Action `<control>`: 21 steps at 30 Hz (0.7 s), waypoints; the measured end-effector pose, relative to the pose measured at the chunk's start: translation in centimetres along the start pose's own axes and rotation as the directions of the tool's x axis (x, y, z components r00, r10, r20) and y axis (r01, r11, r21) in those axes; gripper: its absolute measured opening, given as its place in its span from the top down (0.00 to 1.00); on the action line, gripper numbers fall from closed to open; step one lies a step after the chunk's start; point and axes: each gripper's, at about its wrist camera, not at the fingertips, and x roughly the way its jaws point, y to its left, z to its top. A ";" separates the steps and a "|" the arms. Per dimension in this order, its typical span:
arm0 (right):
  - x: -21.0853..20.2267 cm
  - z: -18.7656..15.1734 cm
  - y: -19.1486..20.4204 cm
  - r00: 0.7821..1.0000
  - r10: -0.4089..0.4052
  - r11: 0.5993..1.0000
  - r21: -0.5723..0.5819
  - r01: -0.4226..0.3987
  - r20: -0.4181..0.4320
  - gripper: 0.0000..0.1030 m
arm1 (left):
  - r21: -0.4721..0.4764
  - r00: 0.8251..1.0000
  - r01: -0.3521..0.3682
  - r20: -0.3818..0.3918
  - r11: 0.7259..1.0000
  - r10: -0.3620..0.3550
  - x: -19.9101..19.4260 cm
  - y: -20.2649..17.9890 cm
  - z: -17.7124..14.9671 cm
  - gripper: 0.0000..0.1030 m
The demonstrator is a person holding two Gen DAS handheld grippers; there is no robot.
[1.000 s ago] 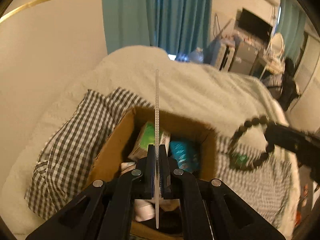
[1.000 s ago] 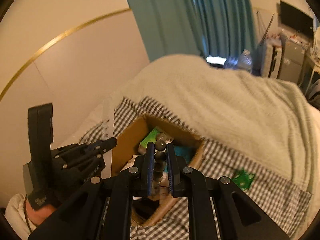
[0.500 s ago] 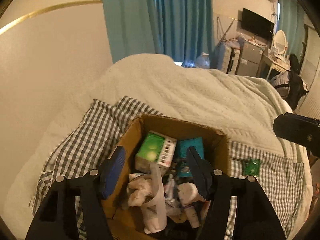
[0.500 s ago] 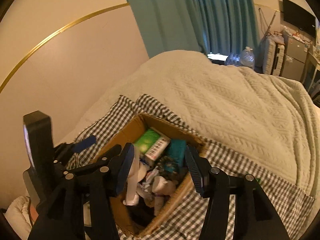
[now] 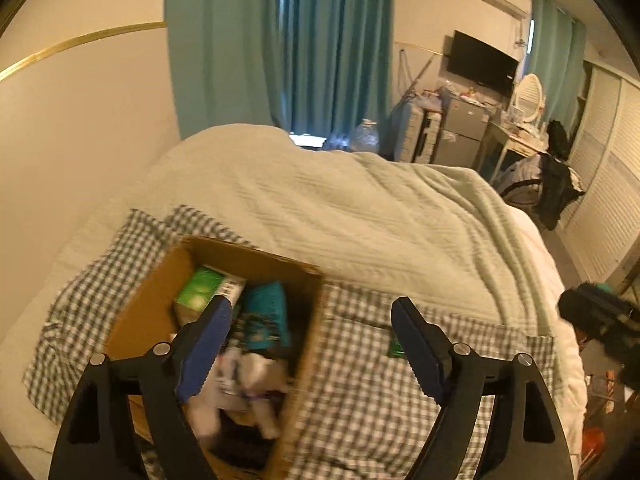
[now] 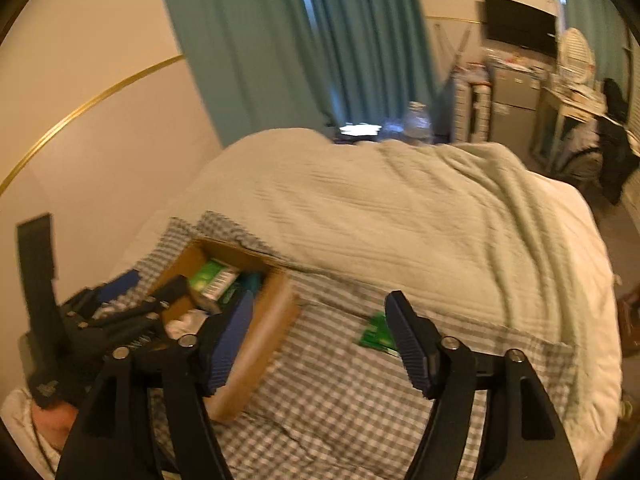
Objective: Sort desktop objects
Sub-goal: 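Move the left gripper back over the green snack packet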
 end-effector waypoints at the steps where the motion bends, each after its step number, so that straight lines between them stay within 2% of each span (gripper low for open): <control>1: 0.1 -0.6 -1.3 1.000 -0.024 1.000 0.014 0.024 -0.007 0.32 | 0.000 1.000 0.006 -0.004 1.000 -0.006 0.2 -0.9 -0.2 0.18; 3: 0.5 -1.4 -3.3 0.998 -0.053 0.998 0.037 0.053 -0.021 0.31 | -0.001 1.000 0.014 -0.019 1.000 -0.014 0.9 -2.8 -0.9 0.17; 5: 1.4 -2.2 -5.4 0.996 -0.078 0.995 0.061 0.080 -0.041 0.30 | -0.013 0.999 0.010 -0.045 1.000 -0.011 2.0 -4.3 -1.8 0.10; 8: 2.8 -3.4 -8.2 0.990 -0.124 0.989 0.074 0.129 -0.066 0.29 | -0.030 0.994 0.006 -0.112 1.000 -0.009 4.8 -6.0 -3.9 0.09; 11: 4.5 -4.6 -10.2 0.976 -0.202 0.979 0.013 0.204 -0.084 0.26 | 0.019 0.990 -0.026 -0.138 0.999 0.028 7.9 -7.8 -5.6 0.09; 12: 5.7 -5.0 -10.9 0.967 -0.235 0.972 -0.044 0.232 -0.098 0.26 | 0.049 0.989 -0.043 -0.137 0.998 0.049 9.1 -8.4 -6.2 0.09; 14: 7.4 -5.5 -11.9 0.958 -0.268 0.962 -0.089 0.260 -0.101 0.26 | 0.113 0.987 -0.062 -0.139 0.992 0.077 11.6 -9.8 -7.1 0.09; 17: 9.7 -6.5 -14.0 0.957 -0.269 0.962 -0.076 0.262 -0.105 0.26 | 0.155 0.988 -0.068 -0.128 0.985 0.088 14.6 -10.9 -8.4 0.09; 21: 14.6 -8.2 -16.8 0.954 -0.255 0.967 -0.032 0.253 -0.160 0.26 | 0.140 0.989 -0.048 -0.131 0.989 0.066 19.2 -11.8 -9.8 0.09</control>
